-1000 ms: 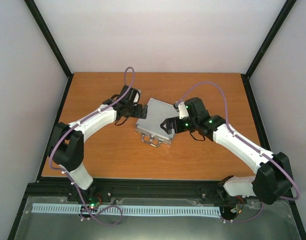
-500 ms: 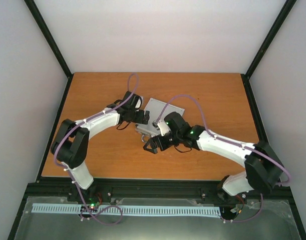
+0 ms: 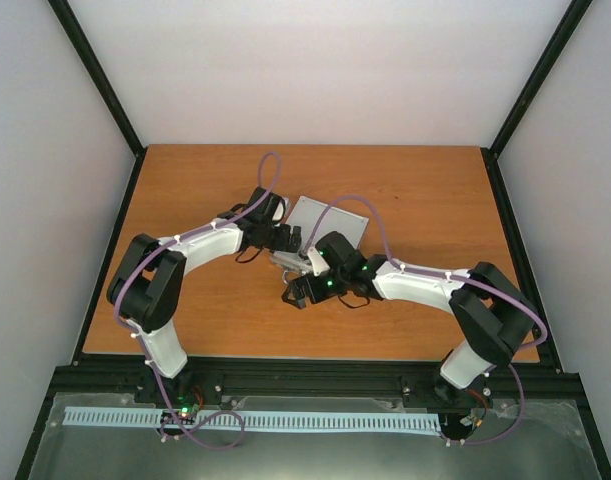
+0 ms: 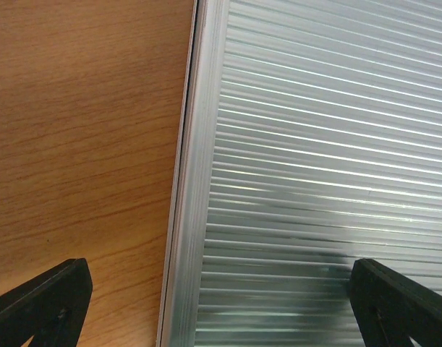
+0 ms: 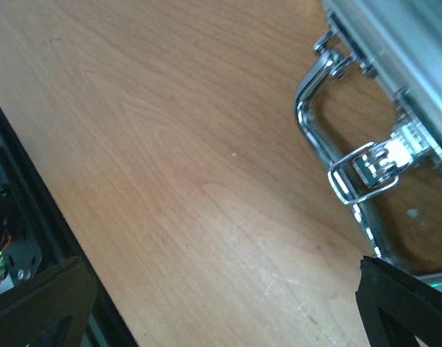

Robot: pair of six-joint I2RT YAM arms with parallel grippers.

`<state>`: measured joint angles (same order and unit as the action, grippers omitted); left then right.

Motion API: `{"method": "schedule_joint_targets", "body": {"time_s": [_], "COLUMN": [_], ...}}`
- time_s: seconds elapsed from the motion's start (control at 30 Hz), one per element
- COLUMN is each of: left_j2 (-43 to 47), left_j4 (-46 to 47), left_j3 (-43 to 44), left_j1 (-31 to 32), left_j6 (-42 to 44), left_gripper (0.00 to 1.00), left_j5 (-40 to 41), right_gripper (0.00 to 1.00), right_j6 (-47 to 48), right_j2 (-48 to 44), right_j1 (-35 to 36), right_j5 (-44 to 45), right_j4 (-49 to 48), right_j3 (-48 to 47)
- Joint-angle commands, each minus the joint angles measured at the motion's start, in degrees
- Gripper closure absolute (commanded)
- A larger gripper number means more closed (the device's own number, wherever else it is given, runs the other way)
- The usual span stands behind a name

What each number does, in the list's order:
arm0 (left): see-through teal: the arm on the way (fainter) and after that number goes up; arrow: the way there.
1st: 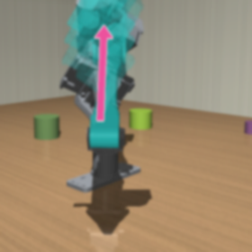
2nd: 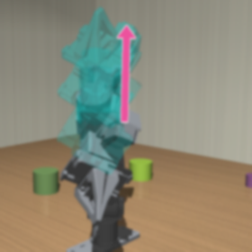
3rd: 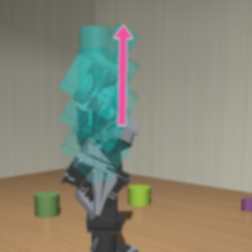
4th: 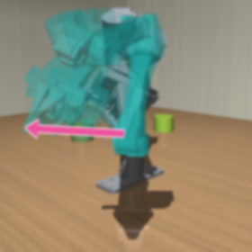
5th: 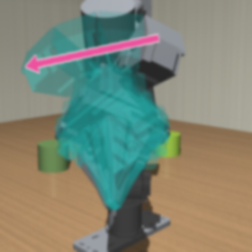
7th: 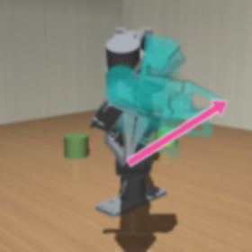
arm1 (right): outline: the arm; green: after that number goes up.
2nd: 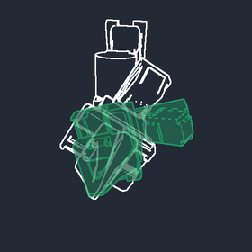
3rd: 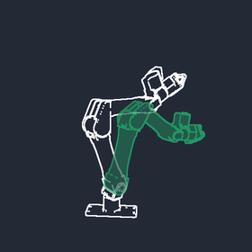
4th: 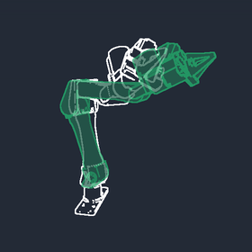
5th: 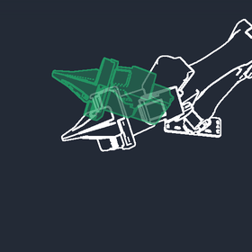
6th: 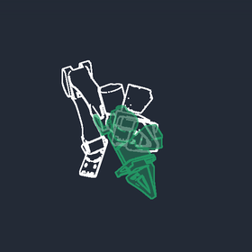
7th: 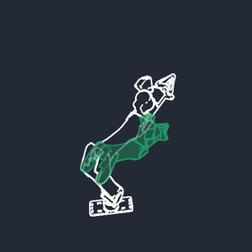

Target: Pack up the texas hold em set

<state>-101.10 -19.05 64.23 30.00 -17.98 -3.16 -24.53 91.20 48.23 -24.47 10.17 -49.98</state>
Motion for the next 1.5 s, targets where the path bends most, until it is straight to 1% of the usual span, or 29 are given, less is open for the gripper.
{"method": "schedule_joint_targets", "body": {"time_s": [0.0,0.2,0.47,0.67,0.83,1.0,1.17,1.37,1.47], "left_j2": [-1.26,-1.27,-1.26,-1.21,-1.21,-0.49,0.14,0.32,0.48], "left_j4": [-0.42,-0.9,-1.17,-1.24,-1.03,-0.77,-0.49,-0.11,0.02], "left_j3": [-0.88,-0.56,-0.77,-0.94,-0.93,-1.58,-2.32,-3.04,-3.35], "left_j1": [0.32,0.32,0.32,0.32,0.32,0.32,0.32,0.28,0.32], "left_j6": [0.86,1.15,1.54,1.76,1.76,1.96,2.06,1.98,2.01], "left_gripper": [0.0,0.0,0.0,0.0,0.0,0.0,0.0,0.0,0.0], "left_j5": [0.47,0.99,1.75,2.03,2.25,2.36,2.41,2.24,2.18], "right_gripper": [0.0,0.0,0.0,0.0,0.0,0.0,0.0,0.0,0.0], "right_j6": [-2.37,-4.44,-5.78,-7.1,-8.02,-9.95,-12.07,-13.81,-14.03], "right_j2": [0.83,3.53,5.99,6.22,9.98,12.69,12.82,14.09,14.76], "right_j1": [0.66,0.81,1.47,2.66,4.17,4.42,4.41,4.42,4.42], "right_j5": [5.76,8.36,10.45,18.07,22.78,22.42,23.62,23.79,22.95], "right_j4": [-4.57,-6.9,-6.24,-1.39,4.27,5.23,6.63,10.37,9.81], "right_j3": [0.24,-0.57,-2.28,-4.52,-9.17,-10.24,-9.96,-12.01,-11.51]}}
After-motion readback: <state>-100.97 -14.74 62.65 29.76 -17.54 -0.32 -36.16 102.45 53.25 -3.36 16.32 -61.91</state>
